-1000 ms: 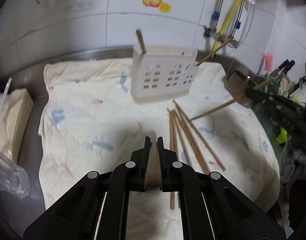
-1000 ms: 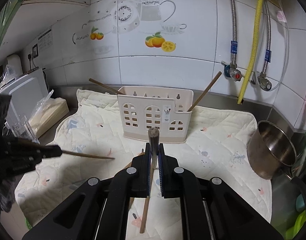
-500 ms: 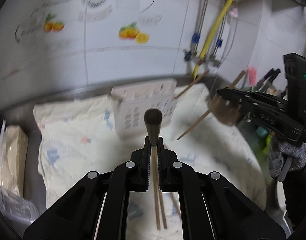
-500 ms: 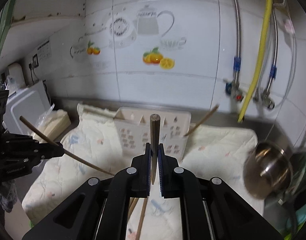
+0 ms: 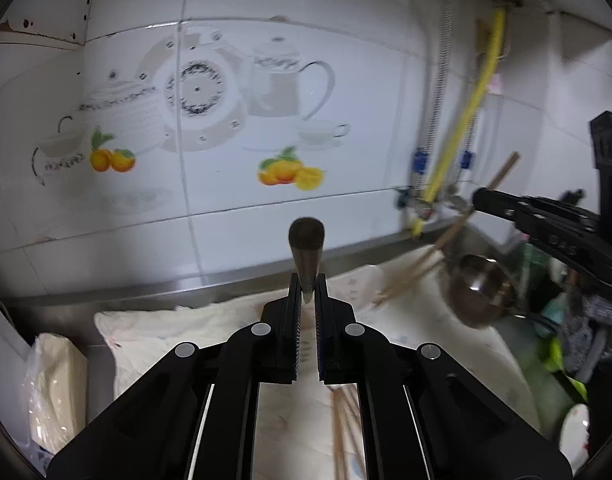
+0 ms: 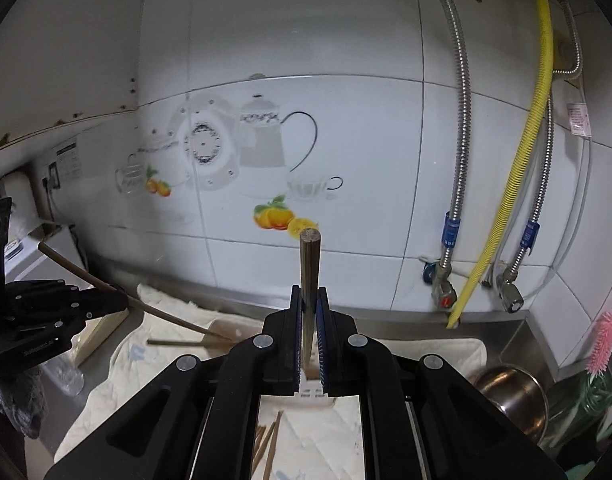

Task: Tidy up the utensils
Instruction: 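Raise the left tool's chopstick upright into the holder while the right tool inserts its own, then open both tools to release the chopsticks and pull back from the holder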

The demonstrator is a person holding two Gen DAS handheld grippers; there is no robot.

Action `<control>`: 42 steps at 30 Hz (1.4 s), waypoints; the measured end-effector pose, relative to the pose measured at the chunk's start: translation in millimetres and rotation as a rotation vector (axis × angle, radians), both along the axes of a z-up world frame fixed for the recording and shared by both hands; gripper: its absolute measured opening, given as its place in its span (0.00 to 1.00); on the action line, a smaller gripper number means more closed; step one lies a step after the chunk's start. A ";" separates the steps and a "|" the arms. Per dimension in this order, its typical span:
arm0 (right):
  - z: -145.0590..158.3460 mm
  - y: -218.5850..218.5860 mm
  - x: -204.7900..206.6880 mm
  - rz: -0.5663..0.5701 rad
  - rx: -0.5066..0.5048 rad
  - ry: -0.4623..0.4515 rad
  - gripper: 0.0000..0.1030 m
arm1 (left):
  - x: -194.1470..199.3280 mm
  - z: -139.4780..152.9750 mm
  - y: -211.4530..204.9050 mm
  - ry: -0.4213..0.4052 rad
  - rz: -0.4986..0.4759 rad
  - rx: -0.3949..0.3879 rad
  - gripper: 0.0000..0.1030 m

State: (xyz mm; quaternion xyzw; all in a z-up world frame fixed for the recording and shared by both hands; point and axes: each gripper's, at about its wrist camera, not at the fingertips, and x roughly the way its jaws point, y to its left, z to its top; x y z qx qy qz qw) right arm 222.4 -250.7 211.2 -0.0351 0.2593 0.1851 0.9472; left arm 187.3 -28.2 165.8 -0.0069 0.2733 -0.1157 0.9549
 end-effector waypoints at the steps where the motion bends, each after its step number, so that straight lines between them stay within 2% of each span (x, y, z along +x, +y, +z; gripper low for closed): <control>1: -3.3 1.4 7.4 -0.005 -0.003 0.011 0.06 | 7.3 -4.4 1.1 0.016 0.000 -0.002 0.05; 8: -34.2 9.9 36.1 -0.012 -0.007 0.071 0.06 | 43.6 -42.4 5.9 0.141 0.008 -0.020 0.05; 19: -80.6 17.4 57.7 -0.023 -0.034 0.164 0.06 | 66.7 -78.1 1.9 0.238 -0.010 -0.022 0.05; 28: -85.0 6.6 58.1 -0.043 -0.006 0.167 0.08 | 63.7 -74.7 -0.6 0.221 -0.001 0.002 0.07; 32: -73.5 -2.2 49.3 -0.060 0.008 0.132 0.16 | 53.4 -63.7 0.9 0.192 0.003 -0.011 0.14; 37: -57.6 -14.3 15.2 -0.081 0.031 0.068 0.19 | 18.4 -49.4 1.2 0.124 0.007 -0.013 0.20; 42: -64.9 -14.0 -28.2 -0.069 0.035 0.044 0.20 | -24.6 -56.4 4.7 0.095 0.021 -0.006 0.28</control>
